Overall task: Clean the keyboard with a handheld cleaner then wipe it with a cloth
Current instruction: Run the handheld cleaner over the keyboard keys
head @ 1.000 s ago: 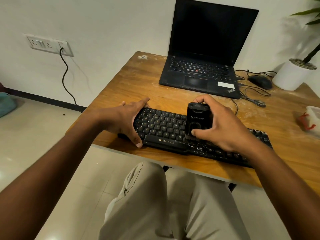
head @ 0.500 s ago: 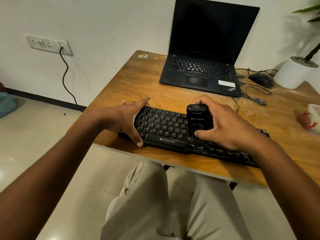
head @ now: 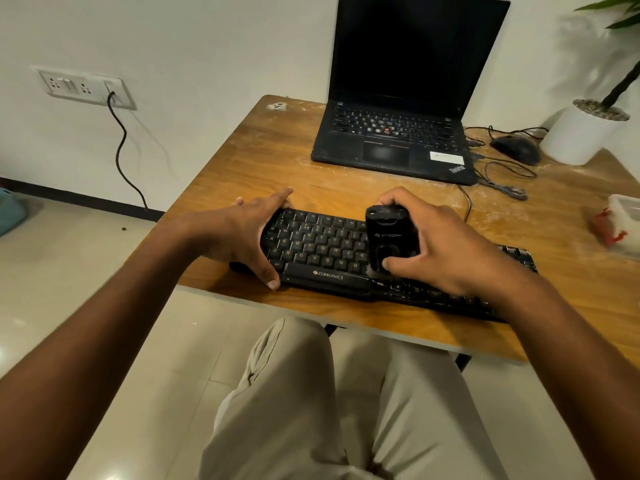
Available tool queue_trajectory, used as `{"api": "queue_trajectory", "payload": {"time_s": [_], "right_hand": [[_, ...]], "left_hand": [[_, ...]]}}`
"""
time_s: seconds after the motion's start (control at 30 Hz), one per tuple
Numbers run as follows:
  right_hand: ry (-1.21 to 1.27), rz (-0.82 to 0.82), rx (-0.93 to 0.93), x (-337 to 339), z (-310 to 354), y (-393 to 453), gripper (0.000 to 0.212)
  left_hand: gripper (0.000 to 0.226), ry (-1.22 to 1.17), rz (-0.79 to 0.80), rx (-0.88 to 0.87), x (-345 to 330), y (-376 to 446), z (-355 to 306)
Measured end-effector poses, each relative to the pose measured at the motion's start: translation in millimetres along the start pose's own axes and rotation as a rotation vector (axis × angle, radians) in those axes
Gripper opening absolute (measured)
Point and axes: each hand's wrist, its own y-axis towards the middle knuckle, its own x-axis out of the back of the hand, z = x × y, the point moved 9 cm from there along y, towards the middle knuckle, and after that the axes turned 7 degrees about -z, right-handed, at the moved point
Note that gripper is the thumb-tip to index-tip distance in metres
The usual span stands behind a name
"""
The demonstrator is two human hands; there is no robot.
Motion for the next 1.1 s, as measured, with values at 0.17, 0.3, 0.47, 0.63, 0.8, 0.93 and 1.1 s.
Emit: {"api": "queue_trajectory", "payload": {"time_s": [0.17, 0.3, 0.47, 0.63, 0.8, 0.93, 1.1], "right_hand": [[0.092, -0.087, 0.039, 2.9, 13.5, 4.2, 0.061], [0.249, -0.126, 0.126, -17.6, 32.4, 8.8, 0.059], [0.207, -0.047, 0.132, -30.6, 27.5, 7.9, 0.061], [-0.023, 0.097, 0.052, -11.2, 10.5, 1.1, 0.065], [0.105, 0.012, 0.070, -0.5, 21.1, 4.8, 0.061], [0.223, -0.047, 0.168, -26.5, 41.4, 11.4, 0.063], [0.129, 0.031, 0.115, -24.9, 22.0, 6.6, 0.063]], "left_hand": [[0.159, 0.013, 0.003, 0.017, 0.7, -0.9, 1.0], [0.151, 0.015, -0.001, 0.054, 2.6, -8.0, -9.2], [0.154, 0.006, 0.000, 0.059, 3.7, -10.0, -12.4], [0.153, 0.010, 0.005, 0.048, 3.4, -10.6, -14.5], [0.155, 0.001, 0.017, 0.055, 2.7, -9.8, -12.1], [0.156, 0.015, 0.007, 0.063, 2.9, -9.3, -9.0], [0.156, 0.008, 0.013, 0.043, 2.2, -8.3, -10.1]]}}
